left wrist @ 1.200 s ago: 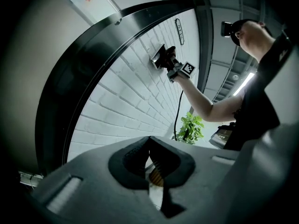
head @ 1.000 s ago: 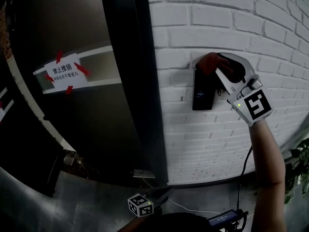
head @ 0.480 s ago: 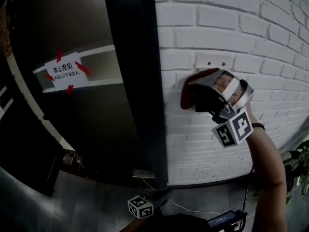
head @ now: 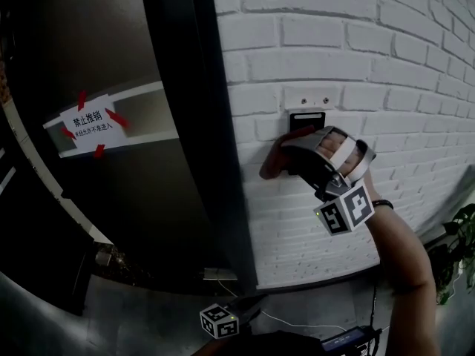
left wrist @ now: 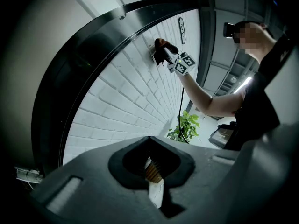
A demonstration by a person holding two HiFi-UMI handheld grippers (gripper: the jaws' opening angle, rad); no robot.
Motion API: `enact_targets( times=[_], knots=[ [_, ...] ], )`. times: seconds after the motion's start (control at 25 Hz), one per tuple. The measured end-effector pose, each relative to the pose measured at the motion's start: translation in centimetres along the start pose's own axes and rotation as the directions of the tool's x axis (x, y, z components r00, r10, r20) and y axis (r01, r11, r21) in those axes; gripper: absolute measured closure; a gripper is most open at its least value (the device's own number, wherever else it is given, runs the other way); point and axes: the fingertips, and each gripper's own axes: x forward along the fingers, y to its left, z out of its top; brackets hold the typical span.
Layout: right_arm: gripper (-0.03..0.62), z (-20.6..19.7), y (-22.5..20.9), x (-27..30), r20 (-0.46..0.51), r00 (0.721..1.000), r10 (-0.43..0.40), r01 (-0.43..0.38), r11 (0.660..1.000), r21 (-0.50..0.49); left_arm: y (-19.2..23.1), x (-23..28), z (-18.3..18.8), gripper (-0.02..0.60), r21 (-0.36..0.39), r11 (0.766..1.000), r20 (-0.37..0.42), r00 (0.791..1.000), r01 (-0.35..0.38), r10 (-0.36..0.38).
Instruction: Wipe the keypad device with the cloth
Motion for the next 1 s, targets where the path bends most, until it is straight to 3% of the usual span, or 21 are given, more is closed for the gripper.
enact_targets(
  times=[0.08,0.16,0.28,0.4,0.52,0.64,0.84,0.92,1.0],
  knots=[
    [0.51,-1.8,-3.5,-1.0,-0.034,0.992,-0.119,0.122,0.986,0.114,-0.1,0.1,0.0,0.577,0.003,1.0,-0.004,1.0,0.005,-0.005],
    [0.511,-3.8,-5.1,-2.6,-0.071,0.978,-0.195,0.207,0.947,0.248,0.0,-0.1,0.0,0.577,0.002,1.0,-0.009,1.0,0.006,-0.006],
    [0.517,-4.1,-2.1,-3.4,-0.065,0.984,-0.167,0.179,0.925,0.336,0.2,-0.2,-0.3,0.577,-0.003,1.0,-0.019,1.0,0.004,-0.004],
    [0.517,-1.8,3.0,-2.3,-0.03,0.998,-0.056,0.063,0.947,0.316,0.1,-0.1,-0.3,0.577,-0.001,1.0,-0.026,1.0,0.007,-0.007],
    [0.516,-0.1,7.7,-1.4,-0.019,0.998,0.064,-0.059,0.974,0.217,-0.2,0.2,-0.1,0.577,0.011,1.0,-0.027,1.0,0.013,-0.012],
    [0.514,-1.1,9.9,-2.4,-0.051,0.993,0.104,-0.093,0.979,0.182,0.0,-0.2,0.0,0.577,0.016,1.0,-0.021,1.0,0.008,-0.007],
    [0.516,-5.1,9.7,-5.7,-0.179,0.981,0.07,-0.046,0.989,0.137,0.8,-1.6,0.1,0.578,0.0,1.0,0.004,1.0,-0.025,0.025],
    [0.511,-6.6,7.0,-6.7,-0.211,0.978,-0.007,0.046,0.982,0.182,1.1,-2.1,0.2,0.577,-0.003,1.0,0.01,0.999,-0.031,0.031],
    [0.51,-7.7,3.1,-6.9,-0.214,0.97,-0.114,0.172,0.944,0.28,1.2,-2.3,0.2,0.578,-0.005,0.999,0.012,0.999,-0.033,0.033]
  ],
)
